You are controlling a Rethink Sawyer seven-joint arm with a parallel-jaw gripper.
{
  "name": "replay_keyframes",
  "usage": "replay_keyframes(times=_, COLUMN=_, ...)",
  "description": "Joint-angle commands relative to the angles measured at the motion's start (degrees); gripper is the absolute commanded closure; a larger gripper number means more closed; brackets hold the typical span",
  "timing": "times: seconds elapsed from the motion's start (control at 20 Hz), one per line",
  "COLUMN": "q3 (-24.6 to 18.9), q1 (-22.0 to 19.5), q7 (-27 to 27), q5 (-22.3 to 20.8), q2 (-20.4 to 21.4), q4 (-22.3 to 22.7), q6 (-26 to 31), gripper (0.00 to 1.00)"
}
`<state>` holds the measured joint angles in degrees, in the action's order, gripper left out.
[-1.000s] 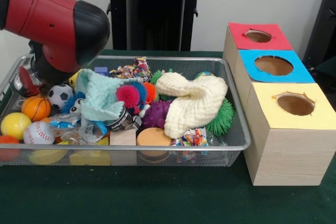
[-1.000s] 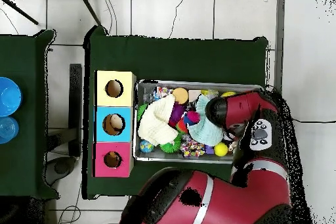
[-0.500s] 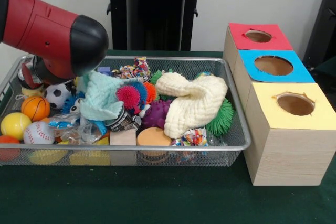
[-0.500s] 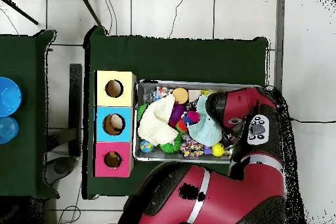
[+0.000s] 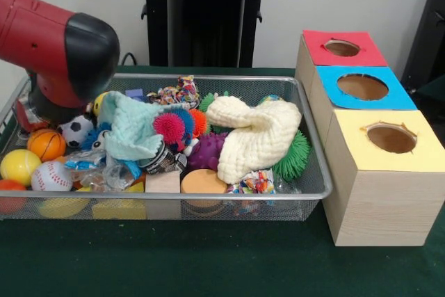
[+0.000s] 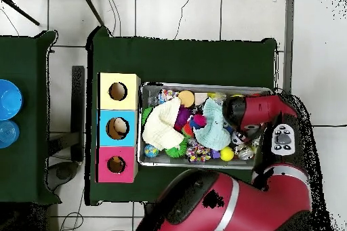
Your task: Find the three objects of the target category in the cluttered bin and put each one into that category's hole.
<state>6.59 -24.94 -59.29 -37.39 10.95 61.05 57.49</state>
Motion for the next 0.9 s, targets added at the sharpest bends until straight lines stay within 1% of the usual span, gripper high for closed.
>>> replay_keyframes(times=0.05, q3=-9.73, q1=-3.82, q7=-8.40, q5=4.19, q2=0.47, q4=11.64, q6=-19.62, gripper=0.00)
replay_keyframes(times=0.35, q3=-4.20, q1=1.22, q7=-4.42, q5=3.78, q2=-3.40, q4=5.49, q6=-4.58, gripper=0.00)
replay_keyframes(times=0.45, q3=-3.26, q1=2.01, q7=-2.91, q5=3.70, q2=-4.64, q4=3.67, q6=0.00, gripper=0.00)
replay_keyframes(times=0.6, q3=-3.09, q1=1.91, q7=-0.68, q5=4.16, q2=-5.95, q4=2.05, q6=5.32, gripper=0.00)
replay_keyframes(times=0.7, q3=-1.88, q1=2.82, q7=0.86, q5=3.16, q2=-6.79, q4=0.49, q6=10.14, gripper=0.00)
replay_keyframes(times=0.8, q3=-0.49, q1=4.05, q7=1.63, q5=1.57, q2=-7.36, q4=-1.05, q6=13.47, gripper=0.00)
replay_keyframes(times=0.9, q3=-0.12, q1=4.30, q7=1.80, q5=0.99, q2=-7.06, q4=-1.42, q6=14.23, gripper=0.00)
